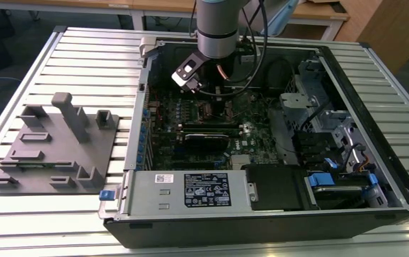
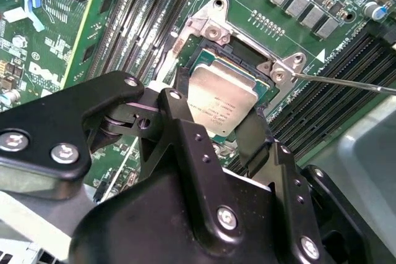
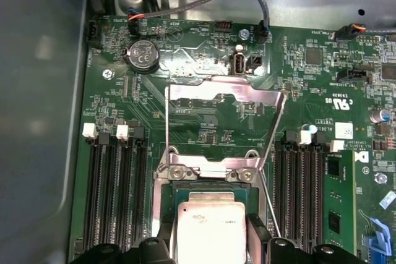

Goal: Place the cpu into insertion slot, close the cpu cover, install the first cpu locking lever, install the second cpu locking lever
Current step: 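Place the cpu into insertion slot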

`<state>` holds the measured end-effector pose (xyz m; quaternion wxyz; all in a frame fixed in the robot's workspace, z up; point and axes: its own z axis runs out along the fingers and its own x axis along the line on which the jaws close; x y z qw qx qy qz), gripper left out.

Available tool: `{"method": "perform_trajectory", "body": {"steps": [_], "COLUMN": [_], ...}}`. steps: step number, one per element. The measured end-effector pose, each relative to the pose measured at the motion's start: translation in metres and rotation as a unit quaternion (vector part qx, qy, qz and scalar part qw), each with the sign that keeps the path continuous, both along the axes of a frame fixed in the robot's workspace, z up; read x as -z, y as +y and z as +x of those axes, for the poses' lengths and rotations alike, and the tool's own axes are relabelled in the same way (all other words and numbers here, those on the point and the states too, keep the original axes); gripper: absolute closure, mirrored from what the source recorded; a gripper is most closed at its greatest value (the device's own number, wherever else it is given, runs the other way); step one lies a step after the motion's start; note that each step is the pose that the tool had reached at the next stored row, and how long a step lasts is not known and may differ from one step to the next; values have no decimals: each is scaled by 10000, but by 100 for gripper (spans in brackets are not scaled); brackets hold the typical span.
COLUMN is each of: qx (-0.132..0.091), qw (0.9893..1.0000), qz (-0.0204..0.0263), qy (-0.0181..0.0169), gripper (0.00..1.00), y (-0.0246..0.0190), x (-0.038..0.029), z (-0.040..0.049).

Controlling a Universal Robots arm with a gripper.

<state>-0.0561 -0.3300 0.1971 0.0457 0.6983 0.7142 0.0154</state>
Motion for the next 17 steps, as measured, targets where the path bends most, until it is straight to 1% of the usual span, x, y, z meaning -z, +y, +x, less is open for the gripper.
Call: {"method": "perform_trajectory", "body": {"steps": [3,5,7,10,13,17], "qx": [2,2,2,18,95,137], "qw": [10000,10000,10000,10000,9999,9999], "qz": [4,47,72,76,74,75], "qy": [-1,-1,-1,-1,-1,-2], "gripper": [46,46,46,46,46,46], "y": [0,1,1,-2,-4,-4], "x": [1,3,4,11,17,21], "z": [0,-3,-3,-3,-3,-3]}}
